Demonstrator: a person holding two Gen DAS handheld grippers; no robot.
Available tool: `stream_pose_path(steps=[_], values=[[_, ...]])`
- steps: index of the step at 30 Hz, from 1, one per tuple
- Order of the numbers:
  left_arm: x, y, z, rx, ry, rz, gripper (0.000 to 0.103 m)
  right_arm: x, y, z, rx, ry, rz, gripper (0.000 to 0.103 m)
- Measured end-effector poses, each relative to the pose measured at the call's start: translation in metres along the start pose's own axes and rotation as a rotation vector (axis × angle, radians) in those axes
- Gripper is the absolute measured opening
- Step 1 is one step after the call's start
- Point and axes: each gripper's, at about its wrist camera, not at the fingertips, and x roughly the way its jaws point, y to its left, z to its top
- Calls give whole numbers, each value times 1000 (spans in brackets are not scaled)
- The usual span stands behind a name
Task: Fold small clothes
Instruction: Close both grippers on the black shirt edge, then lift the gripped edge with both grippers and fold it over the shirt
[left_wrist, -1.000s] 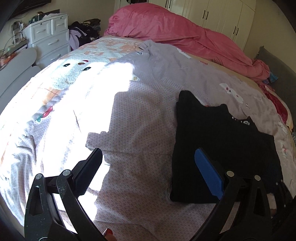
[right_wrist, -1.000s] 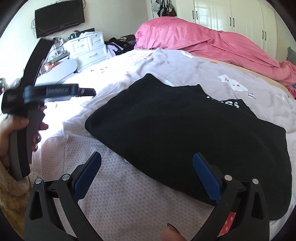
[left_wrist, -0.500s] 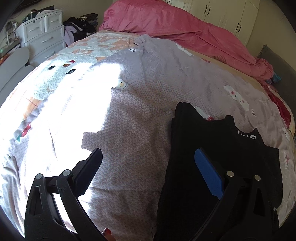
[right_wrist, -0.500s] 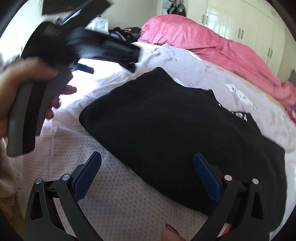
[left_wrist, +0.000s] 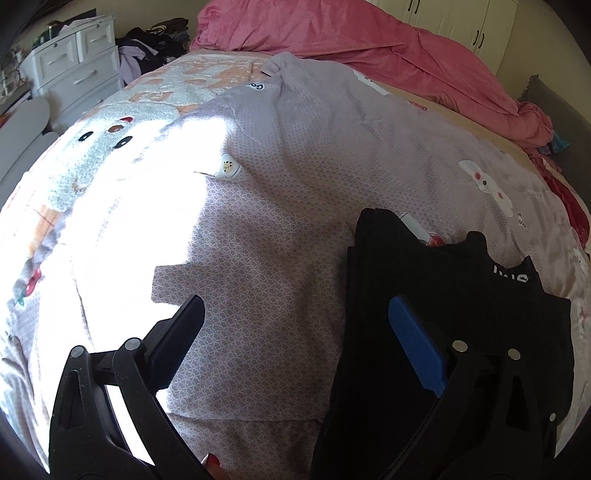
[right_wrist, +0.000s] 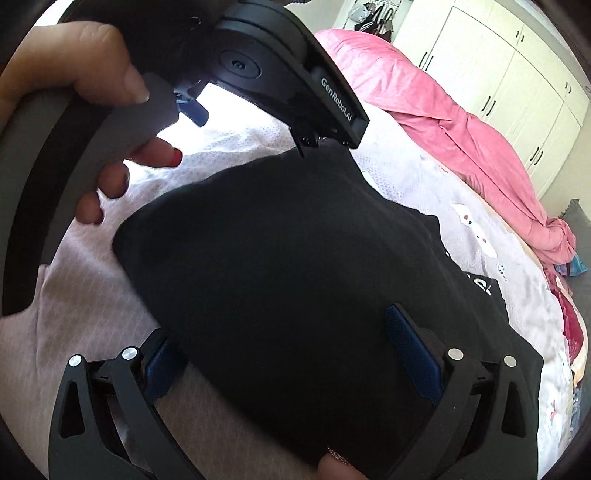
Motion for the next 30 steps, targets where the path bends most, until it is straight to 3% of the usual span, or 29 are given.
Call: stream_pose_path(steps=[3,4,5,7,8,11,15,22,25,27,28,30], values=[[6,3,2,-20,19,-22,93,5,-3,4,19,-17,-21,97],[8,5,3,-32,25,-35,93,3,-6,5,32,-36,-17,92],[9,7,3,-45,30,-54,93,0,-9,5,43,-50,-11,80],[13,11,2,-75,57,-103,93,-8,-17,4,72,-83,13,71],[15,13,2,-85,73,-116,93,-14,-21,4,93,-112,27,59],[18,17,1,-129,102,-192,93,-33,-31,0,136,-191,47,35],[13,14,1,-189,118,-333,93,-47,-46,-7,210,-242,71,27],[5,-17,3,-181,129,-417,92,-64,-70,-18,282,-301,83,20],[-1,-38,4,-147,139,-474,76,-73,-76,-24,300,-321,71,17],[-5,-53,2,-121,149,-518,47,-78,-82,-28,331,-331,82,12],[-9,-64,2,-94,148,-538,39,-81,-85,-32,348,-333,88,12],[-19,-81,1,-37,126,-515,31,-86,-89,-40,367,-340,81,11]])
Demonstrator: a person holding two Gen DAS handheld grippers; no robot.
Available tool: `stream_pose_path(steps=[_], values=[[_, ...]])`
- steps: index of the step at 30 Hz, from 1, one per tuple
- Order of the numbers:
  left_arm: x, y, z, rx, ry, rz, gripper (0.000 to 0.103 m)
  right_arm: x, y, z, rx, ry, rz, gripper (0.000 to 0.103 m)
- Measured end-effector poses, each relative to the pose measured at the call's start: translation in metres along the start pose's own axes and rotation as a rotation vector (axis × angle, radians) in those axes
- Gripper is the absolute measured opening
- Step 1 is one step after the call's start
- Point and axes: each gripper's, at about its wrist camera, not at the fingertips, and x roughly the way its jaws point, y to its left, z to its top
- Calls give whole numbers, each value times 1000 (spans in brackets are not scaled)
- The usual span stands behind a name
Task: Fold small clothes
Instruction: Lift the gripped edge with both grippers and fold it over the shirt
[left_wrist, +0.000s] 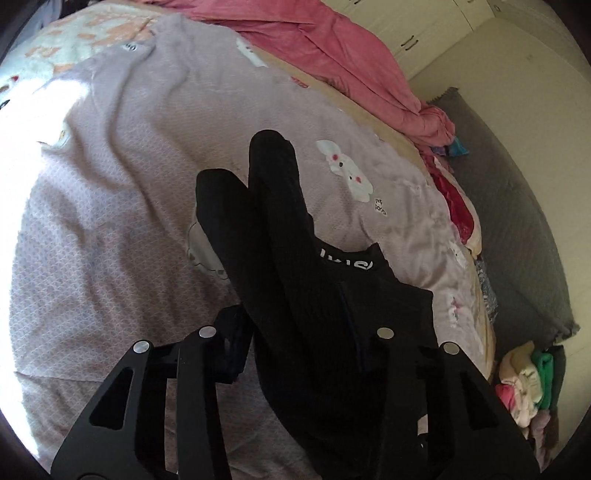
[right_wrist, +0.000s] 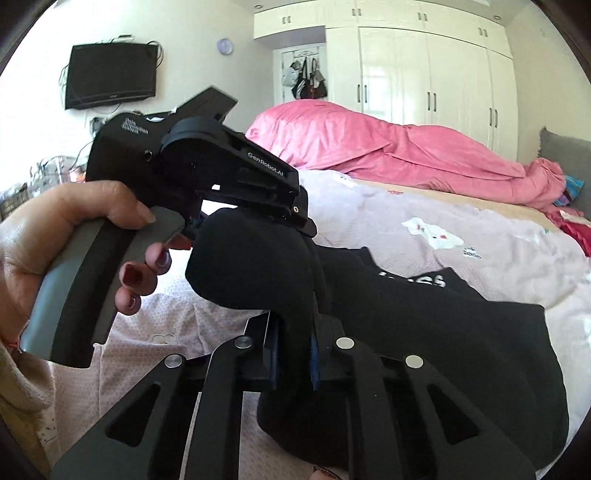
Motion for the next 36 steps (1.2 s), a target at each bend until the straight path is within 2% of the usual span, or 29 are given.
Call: stream_pose_path(steps=[4,13,21,36], values=[[-1,-34,-3,74,-10,15,29,-16,-13,-3,44,-23,-4,10],[-1,-90,-14,158,-12,24,28,-49,-39,-10,119,-73,-12,8],[9,-121,-27,174,6,23,28,-73,-70,-19,209,-85,-8,8],[79,-187,-52,234,88,91,28,-96,-131,-55,362,-55,-26,8]])
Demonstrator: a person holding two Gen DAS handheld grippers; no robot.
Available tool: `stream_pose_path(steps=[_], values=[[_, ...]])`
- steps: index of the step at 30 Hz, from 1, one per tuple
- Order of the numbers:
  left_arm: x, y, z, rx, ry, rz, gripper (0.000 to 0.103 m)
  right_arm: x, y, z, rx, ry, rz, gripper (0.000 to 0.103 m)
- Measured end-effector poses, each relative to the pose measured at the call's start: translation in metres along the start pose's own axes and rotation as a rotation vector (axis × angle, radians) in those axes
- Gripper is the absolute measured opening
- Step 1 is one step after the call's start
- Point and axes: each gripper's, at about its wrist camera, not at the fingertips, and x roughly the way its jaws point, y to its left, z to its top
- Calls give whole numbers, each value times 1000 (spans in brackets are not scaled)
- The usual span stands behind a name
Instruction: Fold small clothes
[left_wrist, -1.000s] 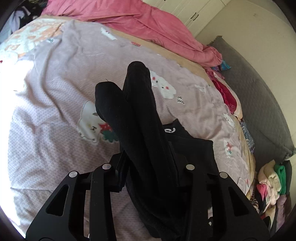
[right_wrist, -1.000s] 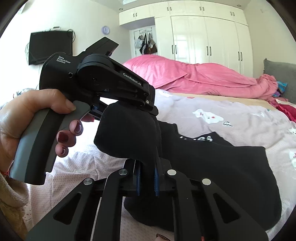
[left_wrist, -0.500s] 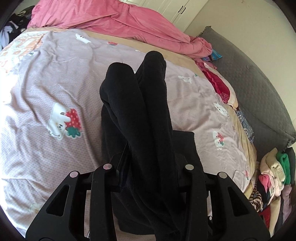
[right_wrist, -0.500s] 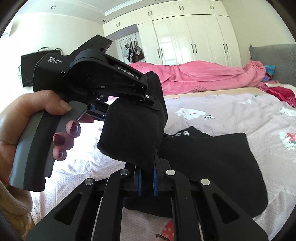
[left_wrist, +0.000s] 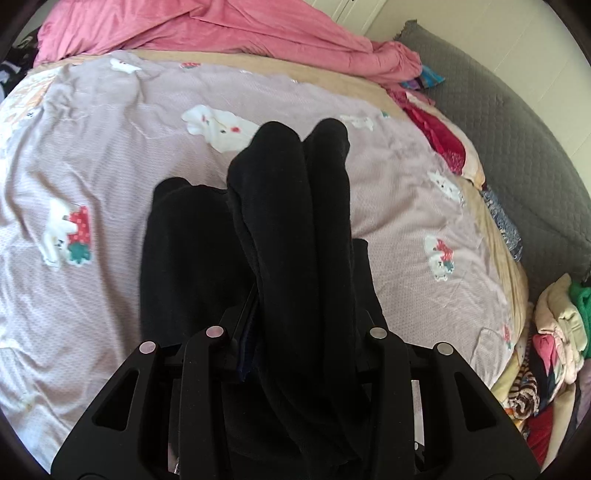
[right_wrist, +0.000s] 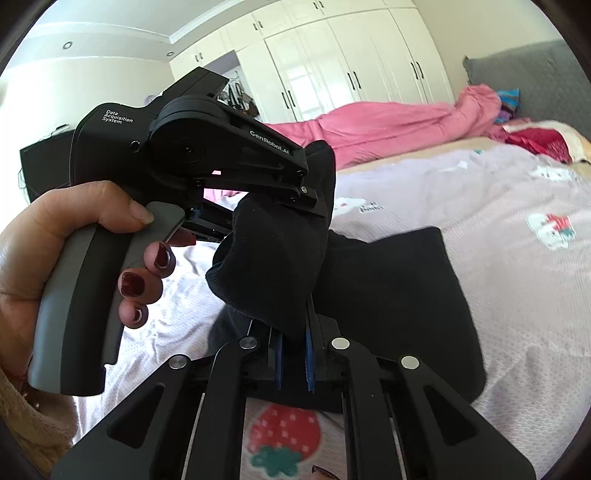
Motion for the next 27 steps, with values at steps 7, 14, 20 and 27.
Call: stream_pose_path(steps=[7,14,20,27], values=[[34,-26,-9,42,38,-10,52,0,-33,-14,107,63,-1,8],[26,-27,-24,67,-6,-54,65,-1,-77,-38,286,153,61,13],[-7,13,-40,8,-124,75,65,-10,-80,-27,297,180,157,47],[-8,48,-58,-16,-102,146,65,10,-89,5,339,236,198,68]])
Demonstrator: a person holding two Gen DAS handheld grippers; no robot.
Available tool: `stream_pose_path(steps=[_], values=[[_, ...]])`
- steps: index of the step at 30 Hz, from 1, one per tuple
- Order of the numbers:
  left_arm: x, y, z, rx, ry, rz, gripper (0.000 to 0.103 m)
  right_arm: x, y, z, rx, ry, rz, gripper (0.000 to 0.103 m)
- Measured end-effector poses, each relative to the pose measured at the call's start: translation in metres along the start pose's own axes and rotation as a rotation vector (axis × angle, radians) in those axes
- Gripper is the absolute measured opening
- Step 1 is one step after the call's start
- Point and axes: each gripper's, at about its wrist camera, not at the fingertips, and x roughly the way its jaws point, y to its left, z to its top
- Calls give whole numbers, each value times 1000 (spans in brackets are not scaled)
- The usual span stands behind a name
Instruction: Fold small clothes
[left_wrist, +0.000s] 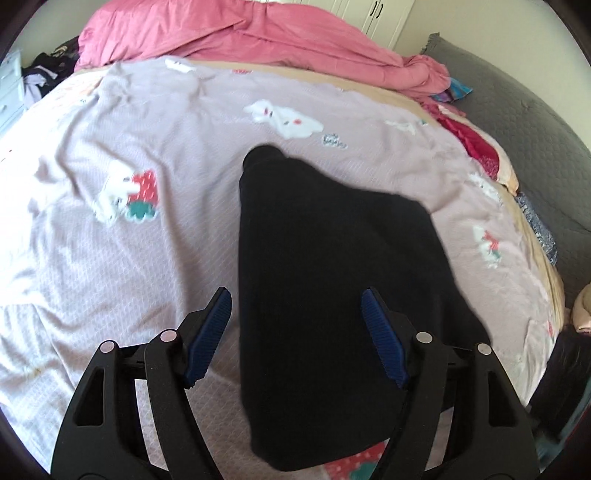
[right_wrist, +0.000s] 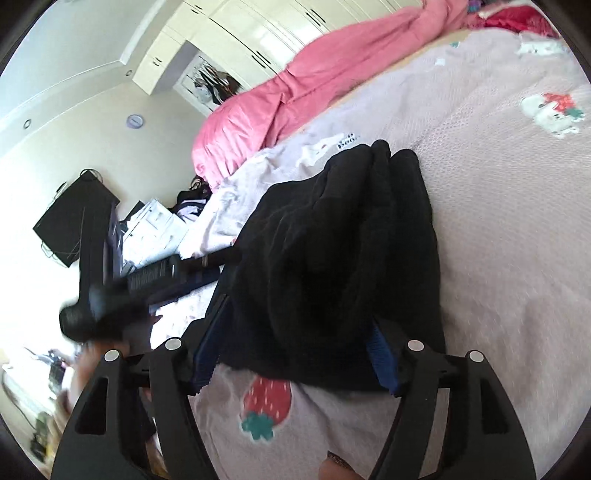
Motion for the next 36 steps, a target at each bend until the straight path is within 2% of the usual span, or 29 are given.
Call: stream_pose_path(steps=[5,7,11,14,17,20,23,27,30,33,35,36], values=[[6,2,-9,14,7,2,66,20,-10,28,44,57,-20,68],[5,2,-10,17,4,3,66,24,-11,28,46,78,-41,65],[5,1,-11,25,5,4,66,24,-10,24,-6,57,-59,34],[5,-1,-12,28,7,2,66,23,-11,26,-27,31,-58,26],[3,-3,-11,34,10,-13,66,14,0,30,-129,-17,-96,23],[0,-7,-13,46,11,-32,68,2,8,29,-202,-62,-158,23],[-1,-10,-15,59,15,-42,70,-5,5,29,-222,-77,-190,23],[6,-13,-21,63,37,-41,71,16,-15,23,-177,4,-241,27],[8,-12,-24,59,39,-39,73,13,-25,17,-130,-14,-261,43],[7,-10,-25,56,35,-41,75,7,-23,14,-124,-29,-280,48],[5,-10,-26,60,27,-30,76,3,-15,11,-163,-48,-345,62],[4,-10,-27,61,24,-27,77,1,-12,9,-181,-54,-363,62]])
